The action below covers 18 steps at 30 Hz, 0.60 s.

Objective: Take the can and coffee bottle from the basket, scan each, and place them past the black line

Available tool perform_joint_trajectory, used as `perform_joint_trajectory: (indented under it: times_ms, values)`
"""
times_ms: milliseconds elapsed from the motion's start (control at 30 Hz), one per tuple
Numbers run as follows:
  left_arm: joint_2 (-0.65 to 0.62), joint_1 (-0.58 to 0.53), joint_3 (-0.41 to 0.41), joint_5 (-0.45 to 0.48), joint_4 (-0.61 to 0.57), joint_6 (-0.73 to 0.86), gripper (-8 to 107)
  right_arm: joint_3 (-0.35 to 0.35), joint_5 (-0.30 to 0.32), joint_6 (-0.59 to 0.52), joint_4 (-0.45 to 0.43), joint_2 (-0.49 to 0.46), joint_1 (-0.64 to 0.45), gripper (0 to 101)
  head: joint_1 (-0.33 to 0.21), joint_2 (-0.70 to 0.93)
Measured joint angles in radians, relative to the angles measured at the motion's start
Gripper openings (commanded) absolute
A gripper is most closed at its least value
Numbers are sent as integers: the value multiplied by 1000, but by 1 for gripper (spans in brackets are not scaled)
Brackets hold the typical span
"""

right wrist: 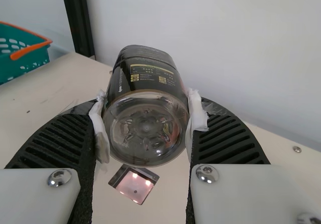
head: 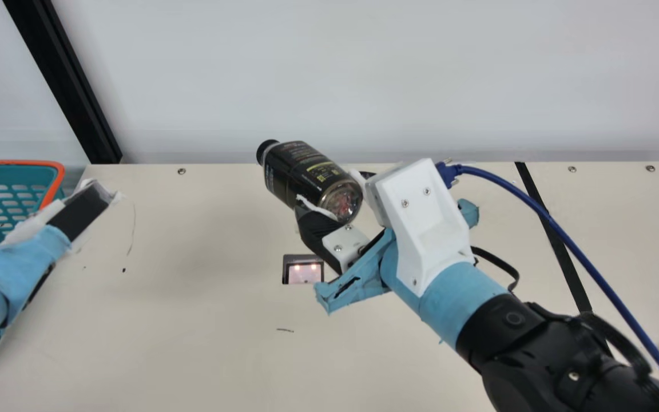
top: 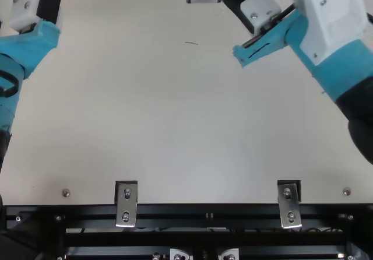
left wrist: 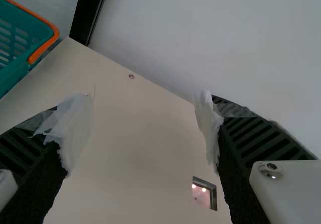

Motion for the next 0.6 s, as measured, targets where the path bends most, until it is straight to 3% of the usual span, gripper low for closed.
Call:
perform_joint_trajectory:
  times_ms: [600]
  values:
    - [0,0,0,0,0,0,90,14,-159,16,-36,151,5,0,0,0]
